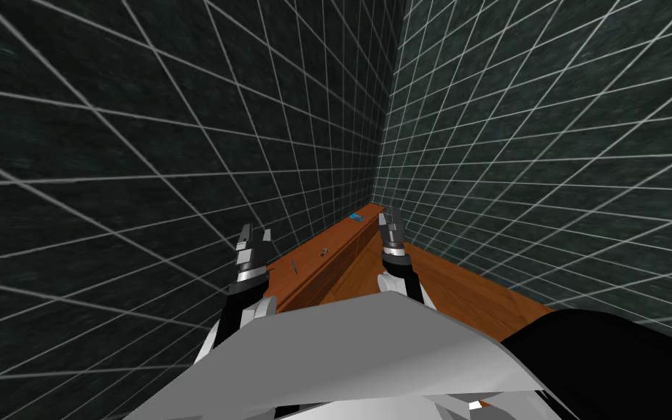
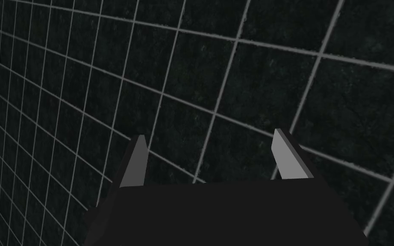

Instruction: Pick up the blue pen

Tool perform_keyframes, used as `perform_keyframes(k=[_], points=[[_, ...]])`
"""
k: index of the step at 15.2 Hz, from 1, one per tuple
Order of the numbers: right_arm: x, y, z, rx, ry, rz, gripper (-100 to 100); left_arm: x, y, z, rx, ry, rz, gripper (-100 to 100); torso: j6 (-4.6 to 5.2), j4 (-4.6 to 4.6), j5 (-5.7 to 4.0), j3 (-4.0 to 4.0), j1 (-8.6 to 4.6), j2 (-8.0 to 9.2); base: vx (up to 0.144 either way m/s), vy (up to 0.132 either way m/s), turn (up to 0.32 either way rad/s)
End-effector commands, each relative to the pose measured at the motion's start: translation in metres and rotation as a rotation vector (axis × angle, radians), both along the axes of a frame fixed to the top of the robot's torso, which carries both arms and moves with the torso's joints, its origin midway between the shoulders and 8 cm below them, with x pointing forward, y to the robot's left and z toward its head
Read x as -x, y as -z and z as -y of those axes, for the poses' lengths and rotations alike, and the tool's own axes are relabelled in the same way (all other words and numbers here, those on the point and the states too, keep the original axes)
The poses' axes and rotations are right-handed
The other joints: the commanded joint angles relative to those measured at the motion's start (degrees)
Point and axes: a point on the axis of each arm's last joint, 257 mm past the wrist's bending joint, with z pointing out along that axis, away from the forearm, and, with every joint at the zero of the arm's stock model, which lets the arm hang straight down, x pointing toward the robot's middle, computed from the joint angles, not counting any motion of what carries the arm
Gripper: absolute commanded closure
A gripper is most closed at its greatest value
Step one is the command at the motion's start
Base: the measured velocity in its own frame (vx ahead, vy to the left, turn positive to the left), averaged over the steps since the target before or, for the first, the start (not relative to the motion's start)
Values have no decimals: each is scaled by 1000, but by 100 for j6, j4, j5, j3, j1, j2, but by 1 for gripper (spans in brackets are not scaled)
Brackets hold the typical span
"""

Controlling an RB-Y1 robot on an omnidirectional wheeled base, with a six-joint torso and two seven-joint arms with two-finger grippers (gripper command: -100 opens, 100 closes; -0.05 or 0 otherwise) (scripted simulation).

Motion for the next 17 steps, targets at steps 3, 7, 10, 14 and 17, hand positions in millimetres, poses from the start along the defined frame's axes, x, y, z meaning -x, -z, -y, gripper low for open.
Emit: perform_keyframes(k=[3, 7, 10, 14, 17], points=[[0, 0, 0, 0, 0, 0, 0, -9, 15, 3, -57, 27, -52, -100, 1, 0, 0, 0, 2, 1, -3, 3, -63], [0, 0, 0, 0, 0, 0, 0, -21, 37, 2, -101, 42, -120, -100, 2, 0, 2, 1, 7, 3, -8, 9, -108], [0, 0, 0, 0, 0, 0, 0, -35, 68, -4, -141, 47, -211, -100, 5, 0, 2, 1, 8, 3, -10, 13, -183], [0, 0, 0, 0, 0, 0, 0, -49, 107, -16, -177, 41, -321, -100, 3, 0, 3, 1, 11, 2, -10, 16, -157], [0, 0, 0, 0, 0, 0, 0, -62, 150, -34, -211, 27, -444, -100, 2, 0, 2, 1, 10, 2, -10, 15, -190]])
